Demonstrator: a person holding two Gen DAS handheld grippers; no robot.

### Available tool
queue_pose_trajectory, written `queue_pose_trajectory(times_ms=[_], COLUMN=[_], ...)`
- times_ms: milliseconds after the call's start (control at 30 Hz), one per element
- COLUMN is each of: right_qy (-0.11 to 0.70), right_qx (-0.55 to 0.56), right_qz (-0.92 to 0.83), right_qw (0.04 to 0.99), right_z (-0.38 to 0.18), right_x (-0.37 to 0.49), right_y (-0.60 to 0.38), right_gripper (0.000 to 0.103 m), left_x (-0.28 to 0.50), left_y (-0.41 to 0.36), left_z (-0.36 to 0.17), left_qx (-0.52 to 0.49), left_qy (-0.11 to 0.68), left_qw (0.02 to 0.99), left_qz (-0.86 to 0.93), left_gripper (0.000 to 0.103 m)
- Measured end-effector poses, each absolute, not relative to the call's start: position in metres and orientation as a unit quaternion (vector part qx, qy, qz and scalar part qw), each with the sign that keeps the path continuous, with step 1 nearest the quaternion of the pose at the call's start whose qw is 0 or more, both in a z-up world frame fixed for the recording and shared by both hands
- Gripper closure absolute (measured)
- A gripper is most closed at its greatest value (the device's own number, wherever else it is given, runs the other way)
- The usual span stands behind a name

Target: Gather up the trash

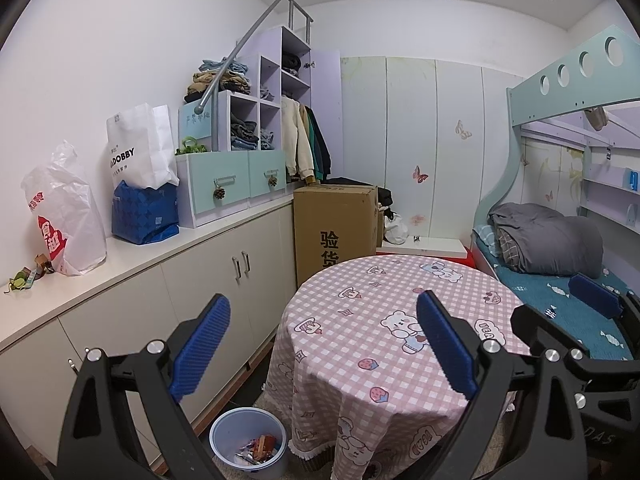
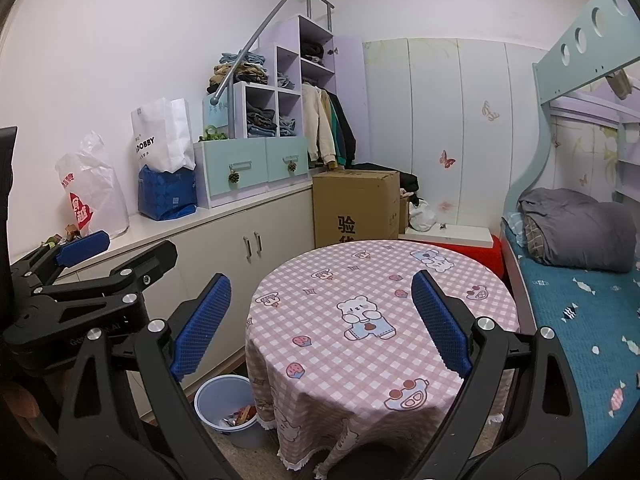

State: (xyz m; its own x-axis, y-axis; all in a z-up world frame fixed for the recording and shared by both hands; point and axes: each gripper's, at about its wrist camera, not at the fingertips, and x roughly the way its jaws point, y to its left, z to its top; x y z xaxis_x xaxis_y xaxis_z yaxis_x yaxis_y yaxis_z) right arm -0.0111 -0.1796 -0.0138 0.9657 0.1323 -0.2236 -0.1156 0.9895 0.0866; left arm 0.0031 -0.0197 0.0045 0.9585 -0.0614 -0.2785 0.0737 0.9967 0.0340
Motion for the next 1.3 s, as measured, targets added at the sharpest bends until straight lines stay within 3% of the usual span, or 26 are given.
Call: queue_pose_trajectory(times_ms=[1300], right_qy=[0.124], right_qx=[0.035], right_qz=[0.062], right_qw=[0.99], right_z=[-0.016], right_x=[-0.008], right_y=[-0.188], right_gripper=[0.013], left_x=[0.009], left_y=[-0.016], left_z=[0.005], left_qx=[0.022], left_qy=[0.146], left_qw=[0.988], left_qz=[-0.041], left_gripper=[0.01])
